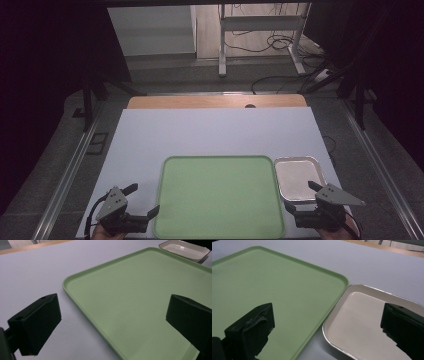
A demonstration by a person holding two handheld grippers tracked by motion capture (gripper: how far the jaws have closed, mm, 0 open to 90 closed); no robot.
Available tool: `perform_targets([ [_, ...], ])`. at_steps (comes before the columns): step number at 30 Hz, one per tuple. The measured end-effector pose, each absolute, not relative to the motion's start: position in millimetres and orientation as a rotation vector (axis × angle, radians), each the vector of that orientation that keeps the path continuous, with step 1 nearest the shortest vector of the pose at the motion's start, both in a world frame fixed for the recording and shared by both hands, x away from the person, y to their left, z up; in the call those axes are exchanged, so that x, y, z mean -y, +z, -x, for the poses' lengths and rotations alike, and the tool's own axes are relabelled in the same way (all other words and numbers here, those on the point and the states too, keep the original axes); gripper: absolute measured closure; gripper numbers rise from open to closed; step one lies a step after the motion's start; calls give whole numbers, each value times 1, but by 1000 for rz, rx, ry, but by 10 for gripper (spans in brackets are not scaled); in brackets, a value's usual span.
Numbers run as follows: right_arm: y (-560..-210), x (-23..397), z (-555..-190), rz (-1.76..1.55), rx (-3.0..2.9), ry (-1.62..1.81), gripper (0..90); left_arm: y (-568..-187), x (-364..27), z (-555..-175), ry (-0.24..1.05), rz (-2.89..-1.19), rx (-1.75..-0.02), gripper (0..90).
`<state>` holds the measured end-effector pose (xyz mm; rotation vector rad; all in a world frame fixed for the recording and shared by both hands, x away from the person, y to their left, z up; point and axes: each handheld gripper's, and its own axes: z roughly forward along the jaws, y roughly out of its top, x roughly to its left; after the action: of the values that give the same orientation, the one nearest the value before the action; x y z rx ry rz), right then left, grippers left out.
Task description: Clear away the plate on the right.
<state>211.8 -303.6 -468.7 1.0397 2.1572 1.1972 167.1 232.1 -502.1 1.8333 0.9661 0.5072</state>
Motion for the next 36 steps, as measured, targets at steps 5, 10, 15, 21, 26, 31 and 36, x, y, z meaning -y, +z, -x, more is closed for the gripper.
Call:
perform_targets([
  [5,-468,307,-218,-1069,-2148,1194,0,-502,-232,-165,515,-1841,-959,0],
  [10,-470,308,-224,-1092,-2152,1188,0,-502,-233,-164,510,-1837,-959,5],
  [15,-471,310,-227,-1093,-2133,1204,0,-502,-234,-163,506,-1835,-961,5],
  [21,-472,313,-233,-1084,-2109,1200,0,-502,-235,-163,500,-1833,-963,6],
  [26,-473,317,-239,-1102,-2107,1174,0,-502,-235,-163,495,-1833,-962,6],
  [31,-472,322,-244,-1120,-2112,1169,0,-502,-235,-164,493,-1832,-961,7],
  [36,-473,325,-249,-1126,-2093,1164,0,-502,-235,-164,493,-1834,-959,7],
])
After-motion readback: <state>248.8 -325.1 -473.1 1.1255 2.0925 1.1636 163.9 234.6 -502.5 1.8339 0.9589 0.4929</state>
